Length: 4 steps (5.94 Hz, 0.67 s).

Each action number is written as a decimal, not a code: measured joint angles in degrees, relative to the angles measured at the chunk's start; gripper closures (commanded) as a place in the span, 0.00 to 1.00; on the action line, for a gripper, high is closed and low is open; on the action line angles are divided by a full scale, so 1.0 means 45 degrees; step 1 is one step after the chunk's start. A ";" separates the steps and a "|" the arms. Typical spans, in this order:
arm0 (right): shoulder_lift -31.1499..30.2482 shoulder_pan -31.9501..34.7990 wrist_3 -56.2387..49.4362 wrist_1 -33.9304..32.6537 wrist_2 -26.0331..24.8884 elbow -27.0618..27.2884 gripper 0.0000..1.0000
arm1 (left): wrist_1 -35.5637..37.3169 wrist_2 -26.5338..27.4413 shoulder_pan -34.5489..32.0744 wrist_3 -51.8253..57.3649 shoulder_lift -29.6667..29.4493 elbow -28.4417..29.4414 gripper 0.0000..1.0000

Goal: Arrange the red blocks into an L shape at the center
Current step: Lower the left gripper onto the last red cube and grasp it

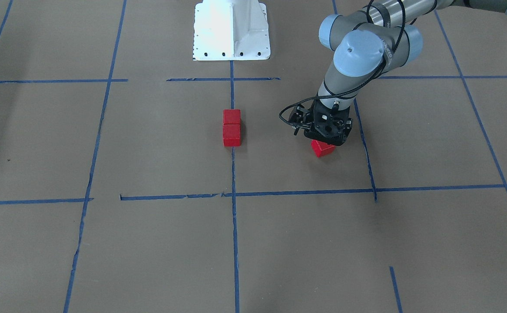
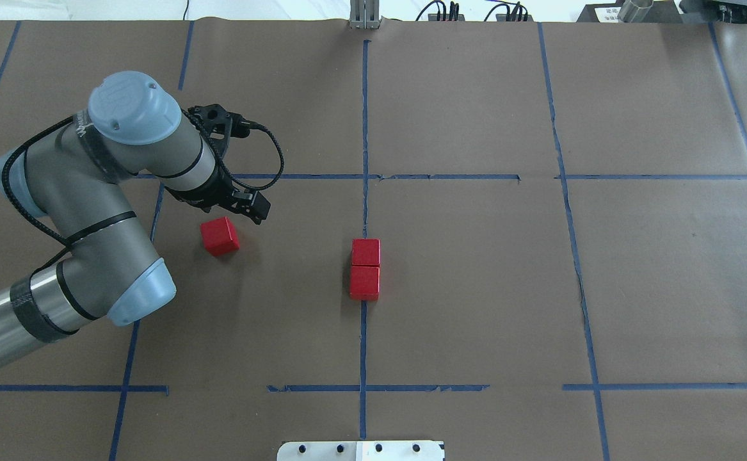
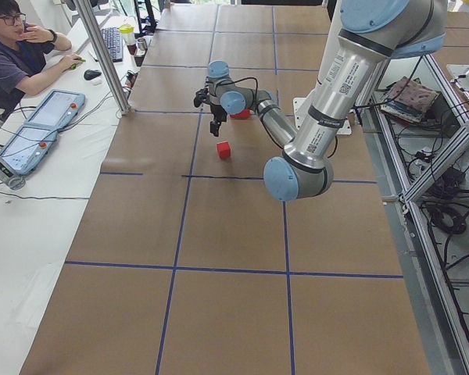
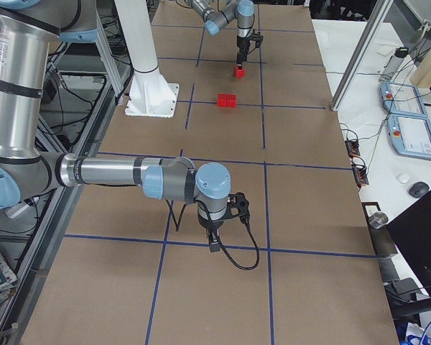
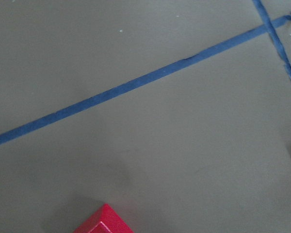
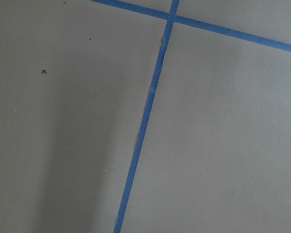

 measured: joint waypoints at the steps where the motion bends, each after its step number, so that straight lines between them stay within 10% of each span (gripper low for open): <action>1: 0.0000 -0.0004 0.0004 0.0001 0.0000 0.0004 0.00 | -0.0018 0.0060 -0.0004 -0.2050 0.0411 -0.0300 0.06; 4: 0.0000 0.0003 -0.0013 0.0002 -0.0015 0.0006 0.00 | -0.0043 0.0332 0.0089 -0.4859 0.0634 -0.0182 0.06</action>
